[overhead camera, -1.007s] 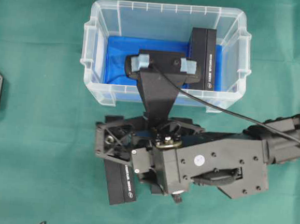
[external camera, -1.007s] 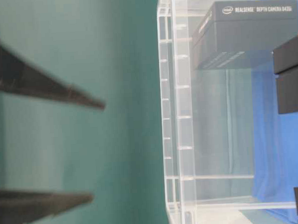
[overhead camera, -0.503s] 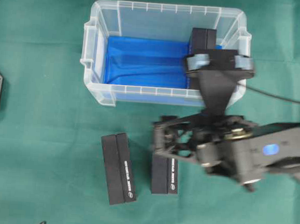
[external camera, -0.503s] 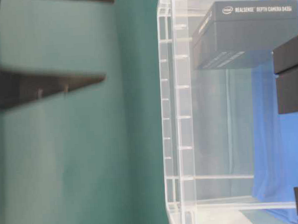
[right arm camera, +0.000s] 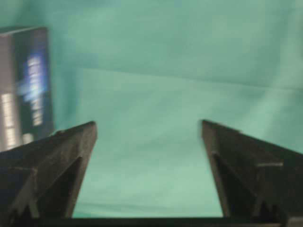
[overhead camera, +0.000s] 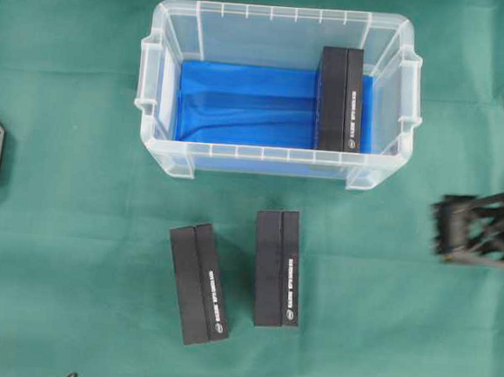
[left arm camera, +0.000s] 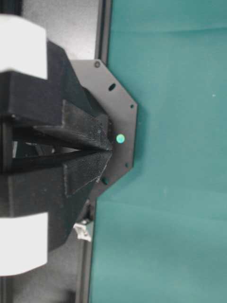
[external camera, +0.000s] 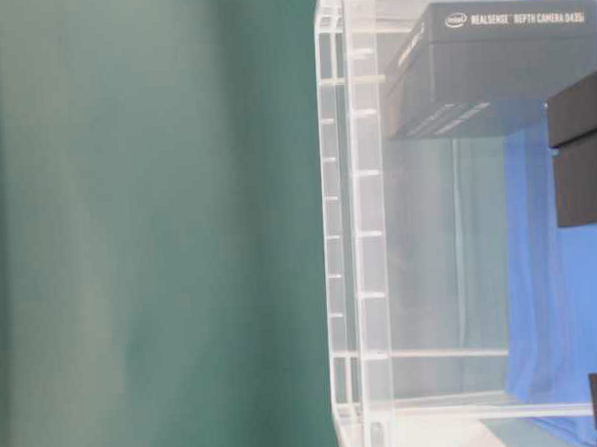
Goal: Take the box out of the case with the right arm.
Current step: 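Open the right gripper and withdraw it to the right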
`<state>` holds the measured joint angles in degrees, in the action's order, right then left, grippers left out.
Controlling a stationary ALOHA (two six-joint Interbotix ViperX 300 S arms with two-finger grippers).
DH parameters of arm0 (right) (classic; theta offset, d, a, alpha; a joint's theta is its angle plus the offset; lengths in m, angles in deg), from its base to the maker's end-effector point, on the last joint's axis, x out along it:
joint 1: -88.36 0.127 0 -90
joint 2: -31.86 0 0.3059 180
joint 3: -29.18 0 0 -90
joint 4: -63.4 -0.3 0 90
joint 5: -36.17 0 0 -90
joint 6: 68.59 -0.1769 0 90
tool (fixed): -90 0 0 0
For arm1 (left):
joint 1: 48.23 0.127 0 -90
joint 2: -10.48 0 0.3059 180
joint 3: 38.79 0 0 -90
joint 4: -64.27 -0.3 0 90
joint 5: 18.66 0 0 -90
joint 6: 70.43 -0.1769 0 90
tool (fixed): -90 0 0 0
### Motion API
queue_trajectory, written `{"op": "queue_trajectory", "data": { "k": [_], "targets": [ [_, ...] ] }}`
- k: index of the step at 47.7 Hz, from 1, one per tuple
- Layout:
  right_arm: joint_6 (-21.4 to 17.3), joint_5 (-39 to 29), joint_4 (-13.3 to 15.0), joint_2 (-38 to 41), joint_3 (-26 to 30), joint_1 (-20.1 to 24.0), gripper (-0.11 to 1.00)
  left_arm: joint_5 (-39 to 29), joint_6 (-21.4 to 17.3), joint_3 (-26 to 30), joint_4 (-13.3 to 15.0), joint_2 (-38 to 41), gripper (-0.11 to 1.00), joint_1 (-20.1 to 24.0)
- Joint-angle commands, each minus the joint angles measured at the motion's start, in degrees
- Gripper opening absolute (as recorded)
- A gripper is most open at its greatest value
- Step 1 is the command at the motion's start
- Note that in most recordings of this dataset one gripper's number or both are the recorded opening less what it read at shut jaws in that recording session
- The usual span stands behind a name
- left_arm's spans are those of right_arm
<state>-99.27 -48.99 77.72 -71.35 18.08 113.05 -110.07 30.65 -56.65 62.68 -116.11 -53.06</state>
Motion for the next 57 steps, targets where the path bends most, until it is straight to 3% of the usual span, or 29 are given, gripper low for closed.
{"op": "queue_trajectory", "data": {
  "k": [1, 12, 17, 31, 40, 57],
  "targets": [
    [0.35, -0.79, 0.09, -2.81, -0.88, 0.26, 0.89, 0.18, 0.00, 0.44, -0.18, 0.09, 0.00, 0.00],
    [2.99, -0.88, 1.93, -3.25, -1.32, -0.79, 0.86, 0.18, 0.00, 0.35, -0.18, 0.09, 0.00, -0.09],
    [6.06, -0.79, 2.72, -3.43, -1.67, -3.96, 0.86, 0.18, 0.00, 0.35, -0.18, 0.18, 0.00, 0.00],
    [24.70, 2.81, 2.46, -5.01, -2.72, -20.04, 0.87, 0.09, 0.00, 0.09, -0.18, 0.18, 0.00, -0.09],
    [32.78, 6.42, 1.32, -5.10, -3.08, -28.39, 0.87, 0.18, 0.00, 0.09, -0.18, 0.18, 0.00, 0.00],
    [33.93, 5.89, 0.09, -5.10, -3.08, -30.50, 0.88, 0.09, 0.00, 0.18, -0.18, 0.18, 0.00, 0.00]
  ]
}}
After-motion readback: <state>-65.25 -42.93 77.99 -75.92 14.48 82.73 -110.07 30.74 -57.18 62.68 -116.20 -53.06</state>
